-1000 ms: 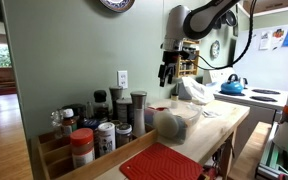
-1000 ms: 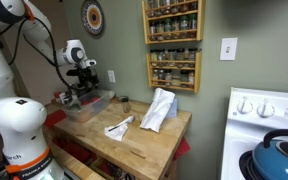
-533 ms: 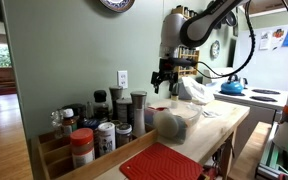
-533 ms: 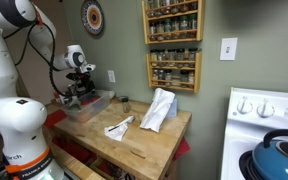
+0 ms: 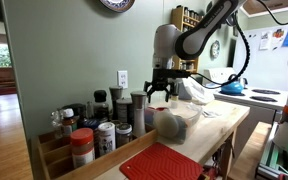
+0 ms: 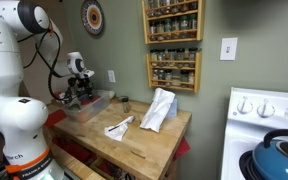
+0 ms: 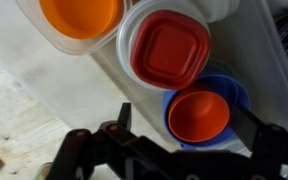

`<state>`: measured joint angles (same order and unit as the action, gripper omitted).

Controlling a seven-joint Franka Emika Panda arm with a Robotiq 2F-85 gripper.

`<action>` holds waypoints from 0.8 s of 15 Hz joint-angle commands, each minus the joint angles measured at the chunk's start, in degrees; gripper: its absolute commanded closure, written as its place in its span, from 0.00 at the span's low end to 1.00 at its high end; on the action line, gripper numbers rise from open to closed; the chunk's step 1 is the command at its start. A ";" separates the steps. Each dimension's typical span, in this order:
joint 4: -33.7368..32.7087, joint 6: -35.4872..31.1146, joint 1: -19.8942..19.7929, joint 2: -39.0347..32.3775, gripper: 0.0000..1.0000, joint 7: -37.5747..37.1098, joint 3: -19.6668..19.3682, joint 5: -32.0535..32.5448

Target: Remove the blue bowl with the orange cup, put it on the cupboard and then remove the orange cup from the blue bowl and put it upside down on the cupboard

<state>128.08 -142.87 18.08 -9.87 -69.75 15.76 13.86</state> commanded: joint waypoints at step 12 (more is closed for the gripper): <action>-4.68 -7.88 6.06 -10.77 0.58 -7.07 -9.46 6.01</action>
<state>124.19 -150.30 22.61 -19.52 -75.61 7.61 20.15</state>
